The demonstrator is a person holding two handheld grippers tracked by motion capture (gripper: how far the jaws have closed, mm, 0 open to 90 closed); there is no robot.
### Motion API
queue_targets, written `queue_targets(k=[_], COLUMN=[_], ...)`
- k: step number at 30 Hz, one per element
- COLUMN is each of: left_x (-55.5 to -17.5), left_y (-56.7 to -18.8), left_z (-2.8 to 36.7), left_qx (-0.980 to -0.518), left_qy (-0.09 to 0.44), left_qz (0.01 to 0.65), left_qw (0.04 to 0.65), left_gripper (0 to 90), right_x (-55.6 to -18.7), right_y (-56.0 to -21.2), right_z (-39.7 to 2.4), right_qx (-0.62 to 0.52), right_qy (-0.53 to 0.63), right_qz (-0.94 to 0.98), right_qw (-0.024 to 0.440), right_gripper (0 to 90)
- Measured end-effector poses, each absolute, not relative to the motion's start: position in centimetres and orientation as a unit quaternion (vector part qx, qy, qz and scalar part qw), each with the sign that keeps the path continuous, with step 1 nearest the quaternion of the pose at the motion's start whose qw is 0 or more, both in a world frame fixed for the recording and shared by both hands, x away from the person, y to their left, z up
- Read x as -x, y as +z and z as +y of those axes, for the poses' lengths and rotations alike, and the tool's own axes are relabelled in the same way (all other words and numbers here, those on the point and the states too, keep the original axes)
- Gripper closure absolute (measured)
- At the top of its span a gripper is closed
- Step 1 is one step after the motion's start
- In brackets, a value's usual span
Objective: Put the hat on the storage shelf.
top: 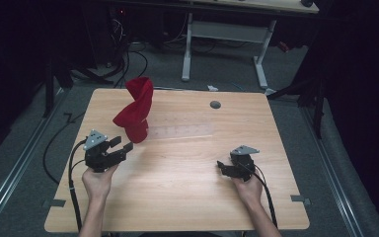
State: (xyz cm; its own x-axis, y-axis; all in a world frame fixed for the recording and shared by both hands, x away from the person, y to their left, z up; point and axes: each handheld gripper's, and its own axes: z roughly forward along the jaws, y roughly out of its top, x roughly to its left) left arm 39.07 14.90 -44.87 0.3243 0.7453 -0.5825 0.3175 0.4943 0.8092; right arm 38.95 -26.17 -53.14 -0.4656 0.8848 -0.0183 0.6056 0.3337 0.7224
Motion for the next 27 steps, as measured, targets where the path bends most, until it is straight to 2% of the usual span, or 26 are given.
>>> queue_targets(k=[11, 27], left_x=[-38.3, -37.4], left_y=[-45.6, -47.0], left_z=[14.0, 11.8], left_qx=[-0.502, -0.529], left_qy=[0.138, 0.123], left_qz=[0.554, 0.543], left_qw=[0.649, 0.641], left_gripper=[36.0, 35.9], right_x=[-39.0, -39.0], right_y=[-53.1, -53.1], right_z=[-26.2, -26.2], right_qx=[-0.472, -0.472], right_qy=[0.332, 0.332], right_qz=[0.789, 0.789], right_qw=[0.21, 0.21], right_gripper=[33.9, 33.9])
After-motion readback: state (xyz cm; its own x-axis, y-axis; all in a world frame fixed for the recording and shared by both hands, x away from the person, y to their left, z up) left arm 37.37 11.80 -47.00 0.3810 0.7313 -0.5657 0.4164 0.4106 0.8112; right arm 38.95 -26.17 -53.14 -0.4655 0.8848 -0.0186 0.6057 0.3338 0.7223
